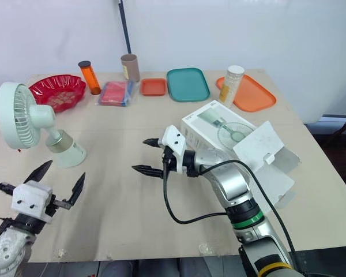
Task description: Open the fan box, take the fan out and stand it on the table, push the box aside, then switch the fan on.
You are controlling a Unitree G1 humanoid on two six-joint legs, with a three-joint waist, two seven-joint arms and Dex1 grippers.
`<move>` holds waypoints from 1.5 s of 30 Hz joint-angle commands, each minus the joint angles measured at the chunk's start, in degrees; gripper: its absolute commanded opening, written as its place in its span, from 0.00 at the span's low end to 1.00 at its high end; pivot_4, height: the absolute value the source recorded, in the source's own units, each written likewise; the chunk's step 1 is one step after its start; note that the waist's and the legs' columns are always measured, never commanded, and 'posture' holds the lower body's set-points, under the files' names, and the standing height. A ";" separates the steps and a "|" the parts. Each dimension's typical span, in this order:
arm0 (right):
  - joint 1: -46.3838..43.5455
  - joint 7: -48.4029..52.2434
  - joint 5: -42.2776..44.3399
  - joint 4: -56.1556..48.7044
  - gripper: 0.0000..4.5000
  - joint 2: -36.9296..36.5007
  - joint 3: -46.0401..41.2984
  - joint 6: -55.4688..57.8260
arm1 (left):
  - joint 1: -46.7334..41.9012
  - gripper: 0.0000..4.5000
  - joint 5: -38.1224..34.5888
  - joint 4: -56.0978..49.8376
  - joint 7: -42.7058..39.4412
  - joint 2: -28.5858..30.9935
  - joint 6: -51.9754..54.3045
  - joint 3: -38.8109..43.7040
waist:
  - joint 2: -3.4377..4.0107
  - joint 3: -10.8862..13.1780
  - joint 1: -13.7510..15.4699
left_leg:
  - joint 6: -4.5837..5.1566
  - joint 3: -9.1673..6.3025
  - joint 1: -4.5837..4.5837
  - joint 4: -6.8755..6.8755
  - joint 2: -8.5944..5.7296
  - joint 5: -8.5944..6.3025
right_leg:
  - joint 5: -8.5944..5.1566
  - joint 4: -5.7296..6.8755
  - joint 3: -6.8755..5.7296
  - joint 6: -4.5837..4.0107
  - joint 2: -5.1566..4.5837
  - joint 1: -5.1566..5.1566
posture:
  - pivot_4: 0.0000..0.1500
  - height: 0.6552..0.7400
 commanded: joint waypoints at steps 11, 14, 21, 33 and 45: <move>-2.42 3.88 -1.51 3.15 0.98 1.91 1.13 -3.83 | -4.21 1.00 3.88 -3.97 11.64 -2.95 3.26 10.89 | -0.01 -0.01 -0.02 | -0.01 0.00 -0.02 0.00 -0.01 0.00 | 0.00 0.00 0.00 0.01 0.00 -0.01 | 1.00 1.00; -2.48 4.17 -1.87 3.19 0.98 1.90 1.02 -4.06 | -7.31 1.00 3.15 -2.76 10.96 -0.87 4.44 11.78 | -0.02 -0.02 -0.02 | -0.01 0.00 -0.01 0.01 -0.01 0.01 | 0.01 0.00 0.00 0.00 0.00 0.00 | 1.00 1.00; -2.26 3.59 -2.71 2.75 0.98 2.63 0.94 -4.24 | -12.67 1.00 3.75 2.03 9.58 2.98 4.49 10.18 | -0.03 -0.02 -0.02 | -0.02 0.00 -0.02 0.00 -0.01 0.00 | 0.01 0.00 0.00 0.00 0.00 -0.01 | 1.00 1.00; -1.20 3.02 -3.59 1.23 0.98 2.34 1.04 -4.15 | -15.13 1.00 3.07 5.85 6.98 4.24 3.57 7.19 | -0.03 -0.02 -0.01 | -0.02 -0.01 -0.02 0.00 0.00 0.01 | 0.02 0.02 -0.02 -0.03 0.00 -0.02 | 1.00 1.00; -1.65 3.07 -3.89 1.54 0.98 2.45 1.11 -4.35 | -19.72 1.00 3.00 5.93 9.33 2.98 7.04 5.52 | -0.04 -0.03 -0.03 | -0.03 -0.02 -0.02 0.00 0.00 0.01 | 0.05 0.03 -0.04 -0.02 -0.01 -0.02 | 1.00 1.00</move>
